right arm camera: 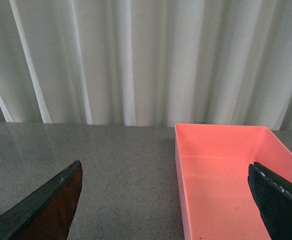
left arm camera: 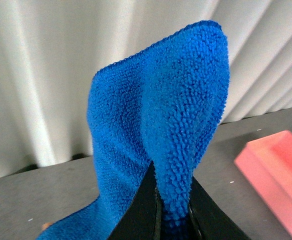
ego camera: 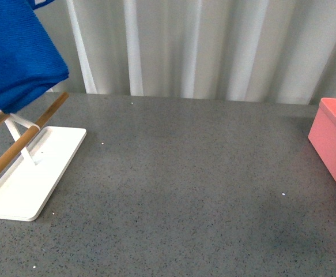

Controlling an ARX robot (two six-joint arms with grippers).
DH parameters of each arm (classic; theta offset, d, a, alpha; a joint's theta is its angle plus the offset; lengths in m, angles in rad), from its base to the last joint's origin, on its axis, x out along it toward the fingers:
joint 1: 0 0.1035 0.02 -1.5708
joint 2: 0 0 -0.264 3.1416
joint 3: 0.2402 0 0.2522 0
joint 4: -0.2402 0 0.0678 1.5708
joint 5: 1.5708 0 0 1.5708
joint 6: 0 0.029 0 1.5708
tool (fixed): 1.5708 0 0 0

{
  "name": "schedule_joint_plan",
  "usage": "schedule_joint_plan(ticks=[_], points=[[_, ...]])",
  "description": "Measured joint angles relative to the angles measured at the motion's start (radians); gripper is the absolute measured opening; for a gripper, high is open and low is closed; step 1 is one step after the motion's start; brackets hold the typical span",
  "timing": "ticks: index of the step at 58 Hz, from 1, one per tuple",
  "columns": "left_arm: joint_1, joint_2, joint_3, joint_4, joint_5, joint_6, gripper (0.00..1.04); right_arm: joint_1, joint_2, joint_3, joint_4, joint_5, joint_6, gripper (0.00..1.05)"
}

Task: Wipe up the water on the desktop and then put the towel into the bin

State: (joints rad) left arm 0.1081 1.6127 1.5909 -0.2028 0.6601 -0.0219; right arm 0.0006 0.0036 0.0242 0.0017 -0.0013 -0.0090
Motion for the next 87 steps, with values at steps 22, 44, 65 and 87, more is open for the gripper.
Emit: schedule_joint_plan(ticks=[22, 44, 65, 87], points=[[-0.238, -0.113, -0.330, 0.374, 0.145, -0.288, 0.04, 0.000, 0.000, 0.000, 0.000, 0.000, 0.000, 0.98], [-0.433, -0.107, -0.651, 0.735, 0.129, -0.503, 0.04, 0.000, 0.000, 0.000, 0.000, 0.000, 0.000, 0.98], [-0.576, -0.024, -0.766, 0.947, 0.039, -0.596, 0.04, 0.000, 0.000, 0.000, 0.000, 0.000, 0.000, 0.98], [-0.602, -0.014, -0.748, 0.890, 0.015, -0.566, 0.04, -0.154, 0.178, 0.130, -0.113, -0.363, -0.105, 0.98]])
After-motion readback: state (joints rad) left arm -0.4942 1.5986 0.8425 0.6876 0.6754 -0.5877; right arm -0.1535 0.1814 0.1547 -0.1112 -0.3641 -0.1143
